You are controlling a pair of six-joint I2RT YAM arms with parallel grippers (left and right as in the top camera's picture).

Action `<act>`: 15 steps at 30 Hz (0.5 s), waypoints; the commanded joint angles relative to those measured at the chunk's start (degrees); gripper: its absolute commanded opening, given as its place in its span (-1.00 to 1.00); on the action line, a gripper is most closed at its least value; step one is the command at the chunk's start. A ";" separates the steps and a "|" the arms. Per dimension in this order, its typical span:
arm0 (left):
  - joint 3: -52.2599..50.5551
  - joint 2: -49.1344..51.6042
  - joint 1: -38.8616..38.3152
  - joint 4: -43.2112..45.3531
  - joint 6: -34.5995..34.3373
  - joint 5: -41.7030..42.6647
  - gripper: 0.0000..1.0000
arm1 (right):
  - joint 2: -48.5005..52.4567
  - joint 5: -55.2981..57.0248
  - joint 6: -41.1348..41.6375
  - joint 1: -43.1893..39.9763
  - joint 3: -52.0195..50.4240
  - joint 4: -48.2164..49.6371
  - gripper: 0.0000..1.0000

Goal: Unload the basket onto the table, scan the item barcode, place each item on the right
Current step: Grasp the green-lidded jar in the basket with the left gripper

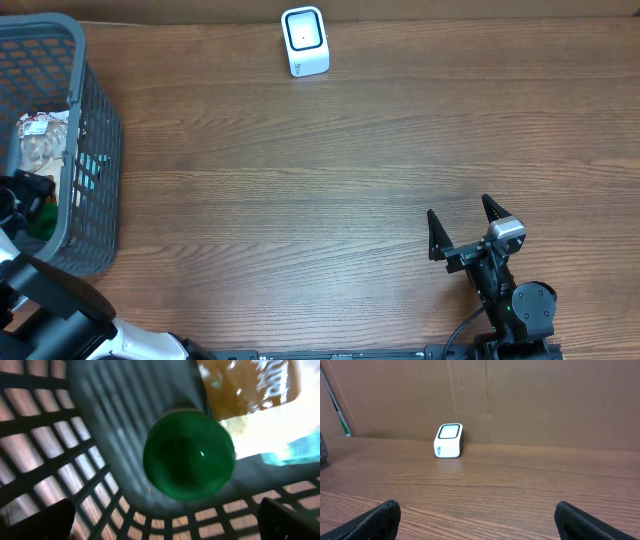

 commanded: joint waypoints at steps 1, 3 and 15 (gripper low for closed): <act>-3.61 0.50 0.04 2.99 3.34 0.72 1.00 | -0.68 0.09 -0.11 -0.22 -0.63 0.24 1.00; -4.52 0.52 0.28 4.68 4.26 0.70 0.99 | -0.68 0.09 -0.09 -0.22 -0.63 0.24 1.00; -5.20 0.57 0.46 9.62 7.48 4.66 0.98 | -0.68 0.09 -0.11 -0.22 -0.63 0.24 1.00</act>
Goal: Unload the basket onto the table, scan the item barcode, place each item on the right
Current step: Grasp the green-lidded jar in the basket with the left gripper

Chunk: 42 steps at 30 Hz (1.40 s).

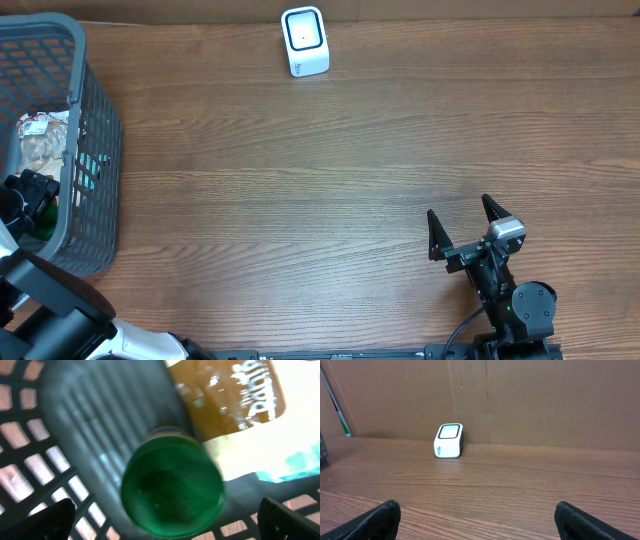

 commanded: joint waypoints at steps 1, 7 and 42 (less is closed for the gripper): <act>-0.85 0.46 0.26 1.25 3.48 4.04 0.98 | -0.68 0.11 -0.09 -0.22 -0.63 0.24 1.00; -0.90 0.50 0.26 2.27 3.89 4.37 0.98 | -0.68 0.11 -0.11 -0.22 -0.63 0.24 1.00; -1.68 9.84 0.24 4.44 4.68 2.67 0.43 | -0.68 0.11 -0.11 -0.22 -0.63 0.24 1.00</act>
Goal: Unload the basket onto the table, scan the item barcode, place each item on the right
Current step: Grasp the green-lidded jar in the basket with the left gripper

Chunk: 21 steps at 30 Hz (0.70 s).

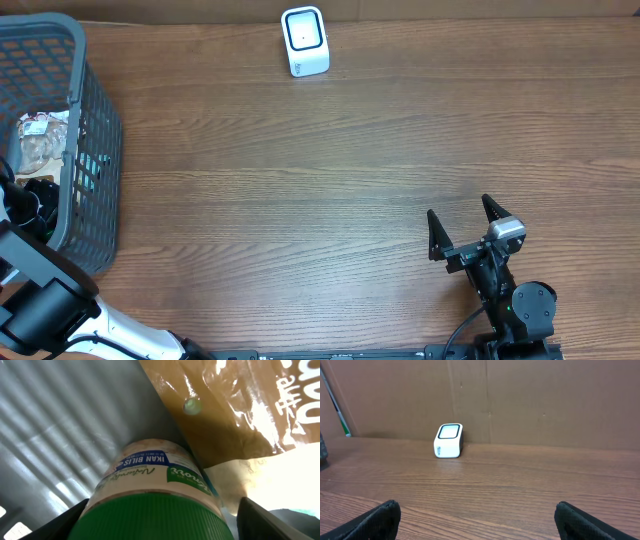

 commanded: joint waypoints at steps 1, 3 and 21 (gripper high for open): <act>-1.07 0.94 0.24 0.83 1.03 -0.79 0.38 | -0.68 0.11 -0.09 -0.22 -0.63 0.22 1.00; -1.86 0.94 0.24 1.49 0.90 -0.74 0.30 | -0.68 0.11 -0.11 -0.22 -0.63 0.22 1.00; 0.22 0.90 0.24 -0.87 0.61 1.01 -0.49 | -0.68 0.11 -0.11 -0.22 -0.63 0.22 1.00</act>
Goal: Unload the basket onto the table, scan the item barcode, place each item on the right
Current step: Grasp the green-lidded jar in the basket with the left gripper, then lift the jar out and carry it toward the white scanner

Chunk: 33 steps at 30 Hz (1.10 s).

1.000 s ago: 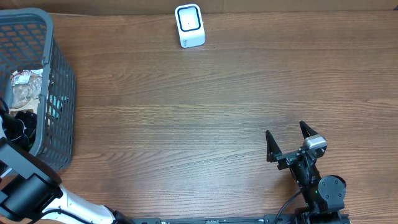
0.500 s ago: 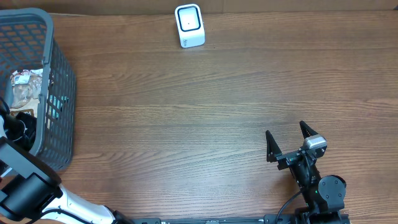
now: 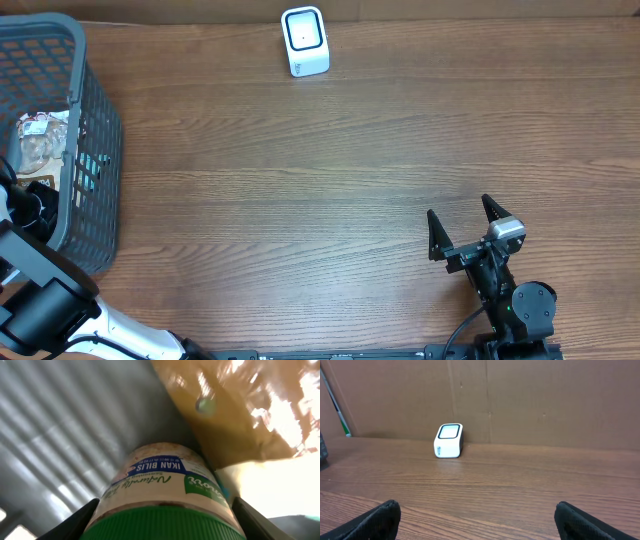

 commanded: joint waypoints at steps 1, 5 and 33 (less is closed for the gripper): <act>2.75 0.94 0.24 -2.43 0.46 2.54 -0.50 | -0.68 0.11 -0.11 -0.22 -0.63 0.22 1.00; 8.70 0.94 0.24 -7.06 0.44 3.39 -0.55 | -0.68 0.11 -0.13 -0.22 -0.63 0.22 1.00; 71.87 -5.42 -10.12 -37.70 -0.07 23.32 -0.58 | -0.68 0.11 -0.13 -0.22 -0.63 0.22 1.00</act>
